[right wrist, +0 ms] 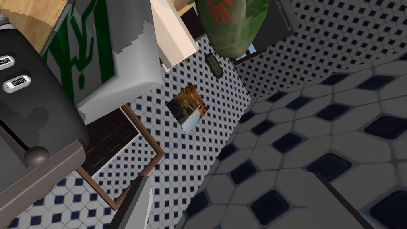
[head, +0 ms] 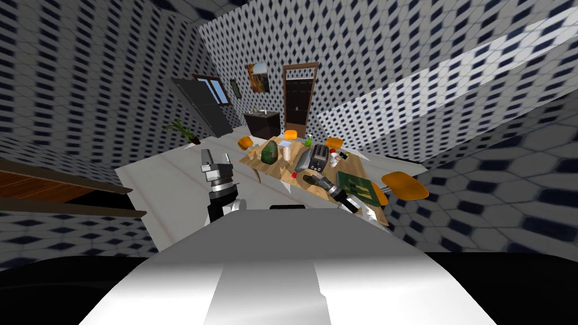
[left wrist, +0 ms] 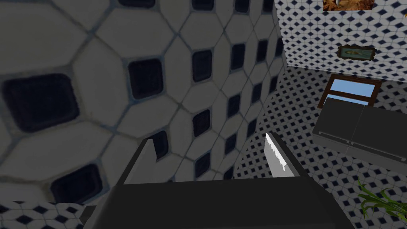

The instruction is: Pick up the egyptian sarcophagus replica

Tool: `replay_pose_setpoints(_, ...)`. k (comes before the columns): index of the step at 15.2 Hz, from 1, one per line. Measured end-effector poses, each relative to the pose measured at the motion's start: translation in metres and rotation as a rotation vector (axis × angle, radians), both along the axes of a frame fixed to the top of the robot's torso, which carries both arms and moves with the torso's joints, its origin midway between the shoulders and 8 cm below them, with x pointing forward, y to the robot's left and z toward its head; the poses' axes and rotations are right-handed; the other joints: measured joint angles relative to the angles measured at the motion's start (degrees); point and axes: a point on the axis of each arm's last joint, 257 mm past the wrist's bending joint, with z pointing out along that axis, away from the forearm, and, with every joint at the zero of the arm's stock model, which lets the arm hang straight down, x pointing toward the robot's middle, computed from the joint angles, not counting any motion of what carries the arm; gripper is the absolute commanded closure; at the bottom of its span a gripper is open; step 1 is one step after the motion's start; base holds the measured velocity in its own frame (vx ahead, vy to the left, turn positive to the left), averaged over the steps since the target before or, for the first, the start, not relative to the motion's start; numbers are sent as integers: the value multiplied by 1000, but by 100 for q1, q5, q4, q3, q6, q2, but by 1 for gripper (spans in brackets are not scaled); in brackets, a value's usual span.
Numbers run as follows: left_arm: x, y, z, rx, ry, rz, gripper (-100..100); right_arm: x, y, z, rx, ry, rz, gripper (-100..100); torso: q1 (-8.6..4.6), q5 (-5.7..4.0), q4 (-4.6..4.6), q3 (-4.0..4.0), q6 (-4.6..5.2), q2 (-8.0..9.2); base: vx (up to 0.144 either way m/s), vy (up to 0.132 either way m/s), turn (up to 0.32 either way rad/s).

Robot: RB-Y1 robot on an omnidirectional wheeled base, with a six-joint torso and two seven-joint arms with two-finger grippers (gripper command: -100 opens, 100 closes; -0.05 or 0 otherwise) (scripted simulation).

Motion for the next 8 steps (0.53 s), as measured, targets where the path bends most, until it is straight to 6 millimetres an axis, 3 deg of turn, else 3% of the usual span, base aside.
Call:
replay_pose_setpoints(4, 0, 0, 0, 0, 0, 0, 0, -14, -26, -46, -156, 75, 23, -100, 0, 0, 0, -1, 0, -1, -6, 22, 180)
replay_pose_setpoints(8, 0, 0, 0, 0, 0, 0, 0, -27, -60, -76, -283, 136, 43, -100, -1, 1, 0, -2, -3, -3, -1, 20, 226)
